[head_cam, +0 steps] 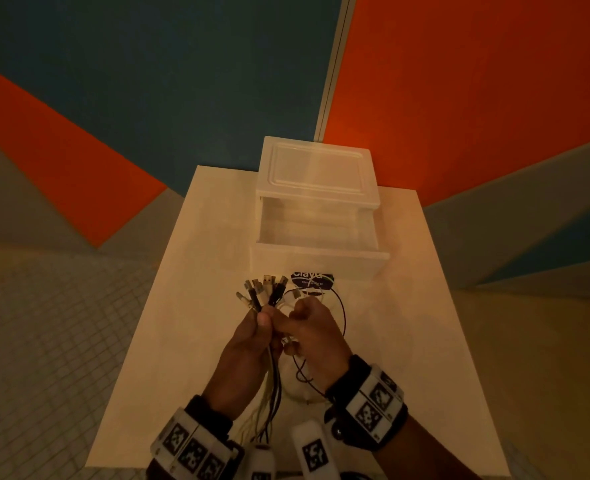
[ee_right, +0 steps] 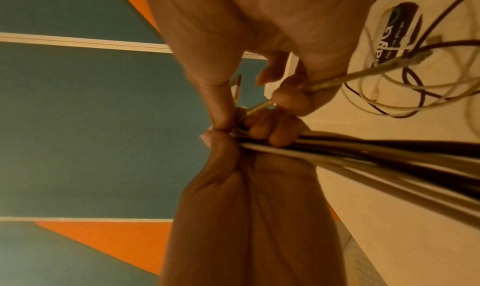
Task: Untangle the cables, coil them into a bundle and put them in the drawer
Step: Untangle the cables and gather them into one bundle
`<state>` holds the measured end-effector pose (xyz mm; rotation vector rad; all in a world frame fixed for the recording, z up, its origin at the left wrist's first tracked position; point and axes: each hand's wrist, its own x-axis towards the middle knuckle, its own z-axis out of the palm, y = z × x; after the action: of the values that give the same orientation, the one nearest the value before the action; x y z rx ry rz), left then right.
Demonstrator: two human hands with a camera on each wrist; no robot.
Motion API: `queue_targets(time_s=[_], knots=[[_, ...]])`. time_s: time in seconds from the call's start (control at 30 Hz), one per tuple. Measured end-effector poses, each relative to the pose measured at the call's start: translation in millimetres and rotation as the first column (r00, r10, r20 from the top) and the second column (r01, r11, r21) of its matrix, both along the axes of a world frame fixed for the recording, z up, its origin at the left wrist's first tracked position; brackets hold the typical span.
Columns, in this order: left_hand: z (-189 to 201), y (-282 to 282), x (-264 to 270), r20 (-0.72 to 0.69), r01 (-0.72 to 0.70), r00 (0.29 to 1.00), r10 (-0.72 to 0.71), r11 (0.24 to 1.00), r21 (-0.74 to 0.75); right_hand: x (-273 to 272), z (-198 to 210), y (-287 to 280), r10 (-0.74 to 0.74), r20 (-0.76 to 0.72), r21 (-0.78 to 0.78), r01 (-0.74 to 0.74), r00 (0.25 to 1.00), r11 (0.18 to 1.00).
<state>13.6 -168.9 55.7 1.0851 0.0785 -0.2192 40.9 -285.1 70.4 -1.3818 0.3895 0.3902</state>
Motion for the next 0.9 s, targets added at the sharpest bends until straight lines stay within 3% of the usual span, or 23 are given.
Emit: queue_targets(time_s=[0.23, 0.33, 0.5, 0.63, 0.73, 0.9], knots=[[-0.1, -8.1, 0.2, -0.052, -0.099, 0.994, 0.101, 0.994, 0.053, -7.0, -13.9, -4.7, 0.037, 0.024, 0.139, -0.04, 0.999, 0.99], [0.7, -7.4, 2.9, -0.052, -0.129, 0.99, 0.132, 0.989, 0.071, -9.8, -16.9, -13.1, 0.121, 0.064, 0.168, -0.13, 0.991, 0.977], [7.3, 2.0, 9.4, -0.047, -0.156, 0.987, 0.154, 0.986, -0.051, -19.5, -33.4, -45.2, 0.422, 0.19, -0.069, -0.417, 0.886, 0.906], [9.3, 17.6, 13.6, -0.057, -0.141, 0.989, 0.135, 0.983, -0.119, -21.2, -62.9, -70.5, 0.615, 0.099, -0.32, -0.56, 0.783, 0.764], [13.6, 26.5, 15.9, -0.049, -0.156, 0.988, 0.15, 0.973, -0.171, -13.7, -87.9, -85.8, 0.645, 0.042, -0.481, -0.55, 0.763, 0.683], [22.1, 31.6, 12.4, -0.004, -0.187, 0.982, 0.189, 0.969, -0.164, -1.6, -98.3, -94.0, 0.618, 0.052, -0.606, -0.466, 0.785, 0.644]])
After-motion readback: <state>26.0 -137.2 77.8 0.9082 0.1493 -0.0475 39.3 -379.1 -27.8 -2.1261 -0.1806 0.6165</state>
